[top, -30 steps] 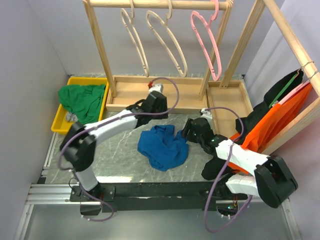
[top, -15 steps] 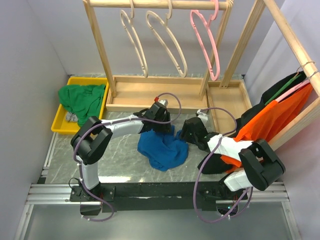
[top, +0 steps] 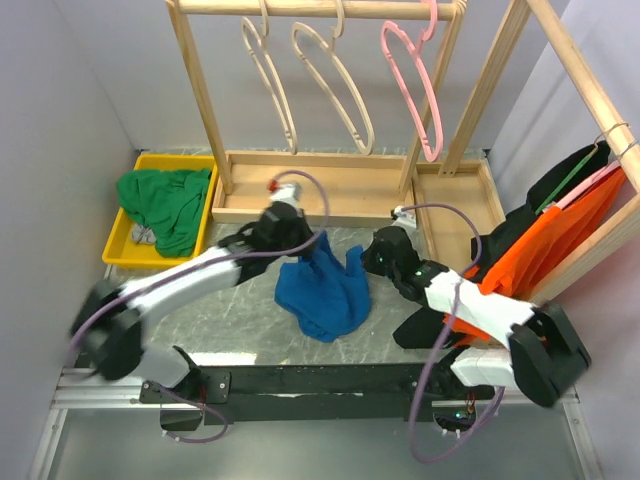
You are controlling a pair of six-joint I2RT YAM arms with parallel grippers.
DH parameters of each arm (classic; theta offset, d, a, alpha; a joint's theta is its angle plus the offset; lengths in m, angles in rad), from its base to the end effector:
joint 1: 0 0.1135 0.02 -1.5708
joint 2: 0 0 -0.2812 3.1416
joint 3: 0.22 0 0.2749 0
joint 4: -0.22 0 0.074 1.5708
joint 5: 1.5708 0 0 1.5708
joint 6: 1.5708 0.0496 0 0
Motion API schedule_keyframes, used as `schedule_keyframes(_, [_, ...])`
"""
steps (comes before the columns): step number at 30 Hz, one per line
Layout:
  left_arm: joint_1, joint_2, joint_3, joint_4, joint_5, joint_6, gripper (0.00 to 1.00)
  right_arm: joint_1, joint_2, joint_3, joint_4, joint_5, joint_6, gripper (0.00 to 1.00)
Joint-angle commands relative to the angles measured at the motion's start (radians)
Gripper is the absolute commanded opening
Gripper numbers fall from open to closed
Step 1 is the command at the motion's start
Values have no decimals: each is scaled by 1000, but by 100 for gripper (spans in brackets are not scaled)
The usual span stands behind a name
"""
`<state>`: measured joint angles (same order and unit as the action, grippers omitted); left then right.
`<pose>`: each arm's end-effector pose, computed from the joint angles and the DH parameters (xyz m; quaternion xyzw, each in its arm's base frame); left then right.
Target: Place the tank top on the hanger
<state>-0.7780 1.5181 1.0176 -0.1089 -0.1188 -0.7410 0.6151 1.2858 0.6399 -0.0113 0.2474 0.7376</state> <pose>0.2680 -0.2558 0.2477 -0.0111 0.8855 -0.2797 0.3710 0.2422 0.1562 0.1952 0.1088 0.8856 0.1876 0.4107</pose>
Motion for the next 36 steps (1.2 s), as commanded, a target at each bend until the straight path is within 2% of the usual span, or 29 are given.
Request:
schedule_keyframes(1, [5,-312,-53,-37,-209,25,1,47,-158,76,-55,52,-21,0])
schedule_keyframes(6, [5,-559,-35,-97,-252,84,1,81,-307,154,-99,58,-38,0])
schedule_keyframes(10, [5,-627,82,-153,-252,150,2,86,-391,253,-139,38,-55,0])
schedule_keyframes(16, [5,-628,297,-167,-294,244,4,84,-385,498,-197,38,-106,0])
schedule_keyframes(21, [5,-550,542,-155,-312,319,4,86,-309,805,-237,43,-188,0])
schedule_keyframes(23, [5,-515,629,-149,-318,348,9,86,-267,933,-262,39,-213,0])
schedule_keyframes(26, [6,-489,685,-170,-302,350,10,86,-243,1020,-276,30,-227,0])
schedule_keyframes(28, [5,-499,658,-176,-286,318,9,87,-252,1005,-266,13,-224,0])
schedule_keyframes(31, [5,-570,498,-158,-272,255,11,84,-302,864,-244,-25,-184,0])
schedule_keyframes(32, [5,-616,390,-149,-269,237,12,86,-321,740,-225,-55,-150,0])
schedule_keyframes(34, [5,-665,267,-127,-246,169,14,84,-380,602,-155,-97,-110,0])
schedule_keyframes(35, [5,-709,130,-114,-233,143,15,84,-397,461,-132,-115,-68,0])
schedule_keyframes(36, [5,-729,60,-91,-216,117,16,87,-411,393,-109,-144,-47,0])
